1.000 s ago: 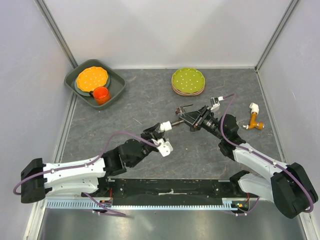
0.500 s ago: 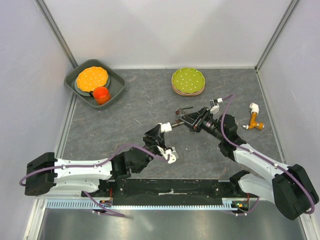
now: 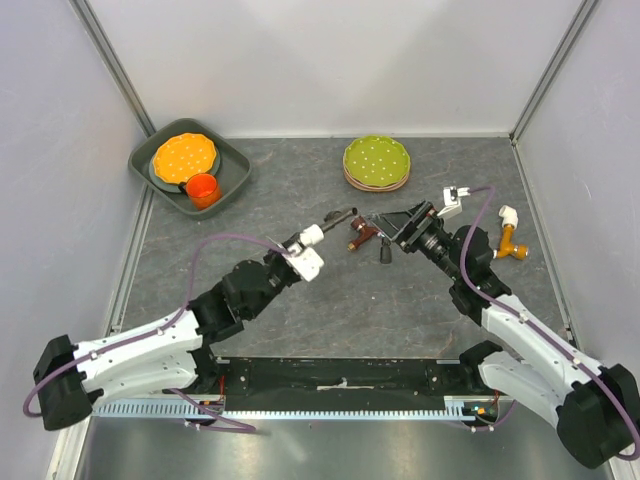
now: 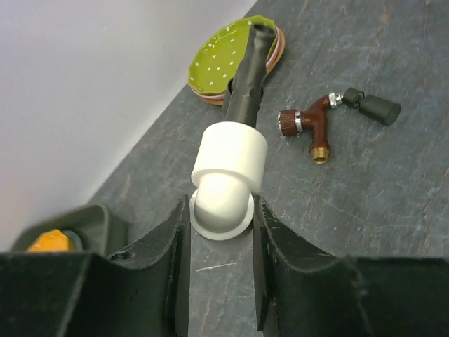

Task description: Install the water faucets

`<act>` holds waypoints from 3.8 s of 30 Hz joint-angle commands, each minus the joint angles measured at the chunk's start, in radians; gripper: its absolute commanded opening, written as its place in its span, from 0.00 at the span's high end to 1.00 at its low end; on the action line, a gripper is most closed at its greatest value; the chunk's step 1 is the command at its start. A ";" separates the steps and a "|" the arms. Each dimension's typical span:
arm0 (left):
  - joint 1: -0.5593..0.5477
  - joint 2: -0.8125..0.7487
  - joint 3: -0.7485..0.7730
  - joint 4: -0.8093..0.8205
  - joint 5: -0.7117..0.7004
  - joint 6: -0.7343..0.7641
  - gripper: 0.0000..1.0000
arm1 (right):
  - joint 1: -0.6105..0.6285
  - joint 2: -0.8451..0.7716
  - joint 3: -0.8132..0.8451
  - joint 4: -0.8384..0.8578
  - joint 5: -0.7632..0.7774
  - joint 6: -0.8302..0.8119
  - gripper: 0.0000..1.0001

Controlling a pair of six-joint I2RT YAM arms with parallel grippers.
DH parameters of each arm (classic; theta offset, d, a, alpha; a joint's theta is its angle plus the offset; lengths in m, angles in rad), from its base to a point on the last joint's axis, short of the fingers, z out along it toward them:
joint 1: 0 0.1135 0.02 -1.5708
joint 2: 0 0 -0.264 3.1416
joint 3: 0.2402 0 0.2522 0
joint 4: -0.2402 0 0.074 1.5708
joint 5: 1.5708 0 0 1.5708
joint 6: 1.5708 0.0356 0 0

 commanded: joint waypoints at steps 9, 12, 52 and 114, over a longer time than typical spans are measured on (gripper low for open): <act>0.342 -0.041 0.150 -0.066 0.568 -0.525 0.98 | -0.019 -0.155 -0.015 0.030 -0.007 -0.498 0.07; 0.400 -0.038 0.156 -0.050 0.665 -0.587 0.98 | -0.019 -0.192 -0.065 0.123 -0.058 -0.627 0.05; 0.506 -0.004 0.136 0.157 0.982 -0.953 0.98 | -0.037 0.506 -0.164 1.239 -0.592 -0.321 0.09; 0.506 0.149 0.230 0.096 1.275 -1.037 0.46 | -0.034 0.340 -0.066 1.199 -0.731 -0.264 1.00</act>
